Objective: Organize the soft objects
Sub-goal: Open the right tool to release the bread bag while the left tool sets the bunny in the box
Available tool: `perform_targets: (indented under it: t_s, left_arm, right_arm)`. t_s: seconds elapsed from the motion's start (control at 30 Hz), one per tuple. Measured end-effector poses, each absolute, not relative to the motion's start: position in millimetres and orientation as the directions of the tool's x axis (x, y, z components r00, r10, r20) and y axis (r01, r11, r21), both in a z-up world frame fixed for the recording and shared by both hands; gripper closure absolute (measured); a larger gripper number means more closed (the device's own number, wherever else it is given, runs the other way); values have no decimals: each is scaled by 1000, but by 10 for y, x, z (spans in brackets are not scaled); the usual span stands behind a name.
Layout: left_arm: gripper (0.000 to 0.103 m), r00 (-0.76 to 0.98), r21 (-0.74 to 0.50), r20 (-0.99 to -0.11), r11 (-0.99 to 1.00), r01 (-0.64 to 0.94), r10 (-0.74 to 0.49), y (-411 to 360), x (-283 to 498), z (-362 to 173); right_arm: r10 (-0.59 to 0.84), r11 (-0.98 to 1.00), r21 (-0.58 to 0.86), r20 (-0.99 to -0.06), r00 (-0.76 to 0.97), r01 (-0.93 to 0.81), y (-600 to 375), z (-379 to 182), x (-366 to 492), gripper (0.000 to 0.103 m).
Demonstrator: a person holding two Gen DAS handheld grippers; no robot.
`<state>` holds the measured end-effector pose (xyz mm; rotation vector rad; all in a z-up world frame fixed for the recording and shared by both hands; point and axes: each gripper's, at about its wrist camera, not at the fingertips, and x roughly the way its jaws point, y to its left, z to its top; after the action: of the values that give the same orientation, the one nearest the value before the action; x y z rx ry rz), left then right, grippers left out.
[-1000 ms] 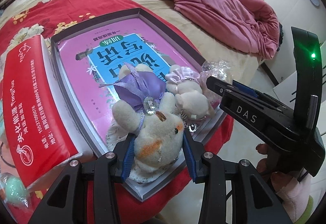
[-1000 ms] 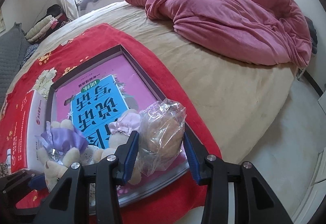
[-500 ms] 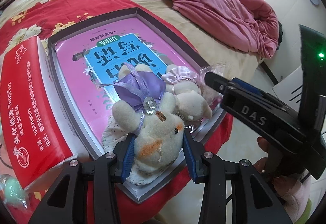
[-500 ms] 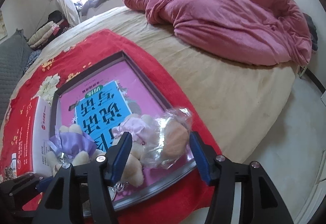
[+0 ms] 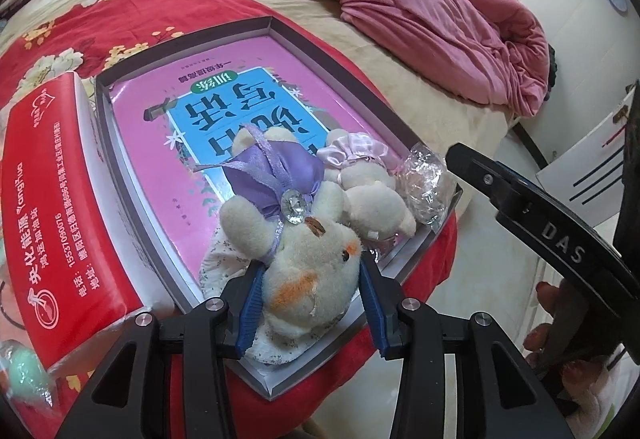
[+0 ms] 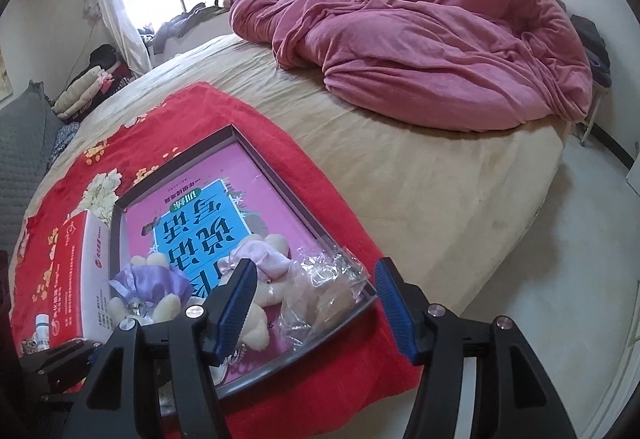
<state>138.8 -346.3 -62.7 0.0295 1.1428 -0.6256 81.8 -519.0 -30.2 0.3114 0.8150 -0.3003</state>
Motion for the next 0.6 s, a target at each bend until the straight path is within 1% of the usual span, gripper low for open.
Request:
perform_targets:
  t_s: [0.33,0.53,0.6]
  left_arm:
    - [57,276,-280,-853,834,475,-443,-3449,1411,-587]
    - [50,283,-277,-851,835,476,-444,-3441,1395,-562]
    - [45,287,-274,-850,837,474,-441,-3422,1388,-539]
  right_arm:
    - [-142,914,156,-742,655,375,-5173,-249,774,42]
    - [-140,915,157,-741,657,372,-5157,-231,764,42]
    - [-143,916,154,-739,659,371,-5147,-220,755,42]
